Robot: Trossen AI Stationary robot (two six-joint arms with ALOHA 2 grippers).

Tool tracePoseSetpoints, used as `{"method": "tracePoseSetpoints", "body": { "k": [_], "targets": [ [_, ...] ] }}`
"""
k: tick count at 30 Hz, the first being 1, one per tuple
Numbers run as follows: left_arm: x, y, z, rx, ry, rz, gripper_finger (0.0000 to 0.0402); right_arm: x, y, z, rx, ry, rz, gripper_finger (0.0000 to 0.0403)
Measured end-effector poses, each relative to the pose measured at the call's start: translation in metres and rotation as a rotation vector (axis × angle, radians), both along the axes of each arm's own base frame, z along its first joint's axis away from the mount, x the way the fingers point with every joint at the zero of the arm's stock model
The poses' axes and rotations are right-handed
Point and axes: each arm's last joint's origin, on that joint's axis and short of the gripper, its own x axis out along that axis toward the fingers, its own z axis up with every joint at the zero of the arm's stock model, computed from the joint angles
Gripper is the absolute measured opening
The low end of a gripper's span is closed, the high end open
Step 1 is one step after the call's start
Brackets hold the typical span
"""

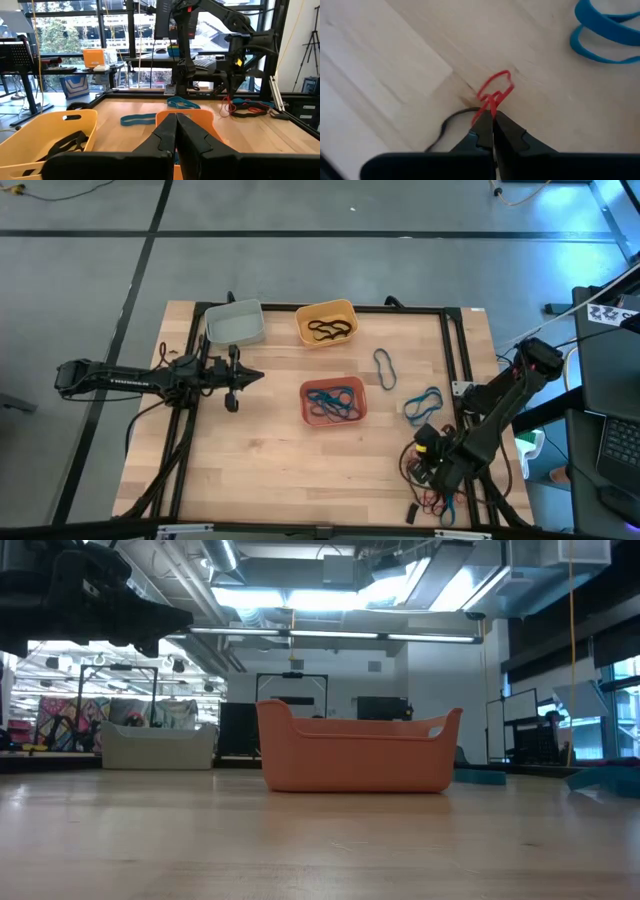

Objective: Sort rubber bands into baskets
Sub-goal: Move the red rubber band to the bottom of the table, then put the blue rubber band into the orange bin

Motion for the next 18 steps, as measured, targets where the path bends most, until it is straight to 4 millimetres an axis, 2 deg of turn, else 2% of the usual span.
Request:
{"method": "tracePoseSetpoints", "body": {
  "k": [7,13,18],
  "targets": [
    [0.000,0.000,0.000,-0.002,-0.001,0.000,0.0005,-0.001,0.003,-0.018,-0.054,0.120,-0.064,0.0020],
    [0.000,0.000,0.000,-0.009,-0.001,0.000,0.0005,-0.002,0.001,-0.016,-0.043,0.121,-0.100,0.0097],
    [0.000,0.000,0.000,-0.010,-0.002,-0.001,0.0005,-0.002,-0.003,-0.008,-0.065,0.027,-0.117,0.0156]
  ]
}}
